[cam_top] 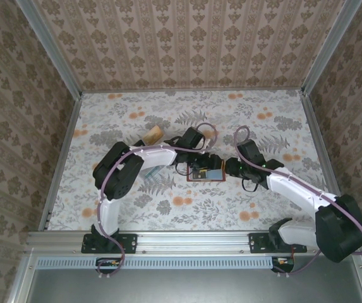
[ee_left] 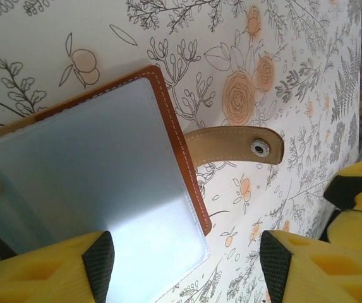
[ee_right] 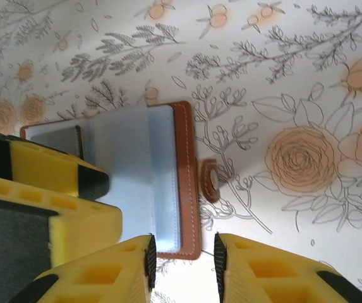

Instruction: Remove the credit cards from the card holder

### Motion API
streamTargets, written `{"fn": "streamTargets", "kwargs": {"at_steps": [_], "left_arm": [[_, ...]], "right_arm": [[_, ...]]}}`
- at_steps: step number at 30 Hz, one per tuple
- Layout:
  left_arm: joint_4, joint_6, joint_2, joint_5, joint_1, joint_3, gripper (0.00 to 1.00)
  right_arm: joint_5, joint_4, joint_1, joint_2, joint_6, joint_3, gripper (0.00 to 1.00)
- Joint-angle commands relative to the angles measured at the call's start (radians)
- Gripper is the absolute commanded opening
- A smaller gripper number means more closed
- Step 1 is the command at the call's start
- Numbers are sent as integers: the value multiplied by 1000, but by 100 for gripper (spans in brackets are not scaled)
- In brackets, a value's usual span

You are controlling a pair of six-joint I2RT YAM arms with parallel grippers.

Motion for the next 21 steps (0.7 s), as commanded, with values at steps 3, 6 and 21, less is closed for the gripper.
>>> {"fn": "streamTargets", "kwargs": {"at_steps": [3,6,21], "left_arm": [[-5,-3,-85,-29,15,-31,67],[-39,12,-159,-73,40,-75,66],[-80,12,-268,-188,121,-306,2]], "right_arm": [[-56,2,-3,-9,17,-19,34],[-113,47,2,12,11,-3,34],[-306,178,89,306,18,165,22]]}}
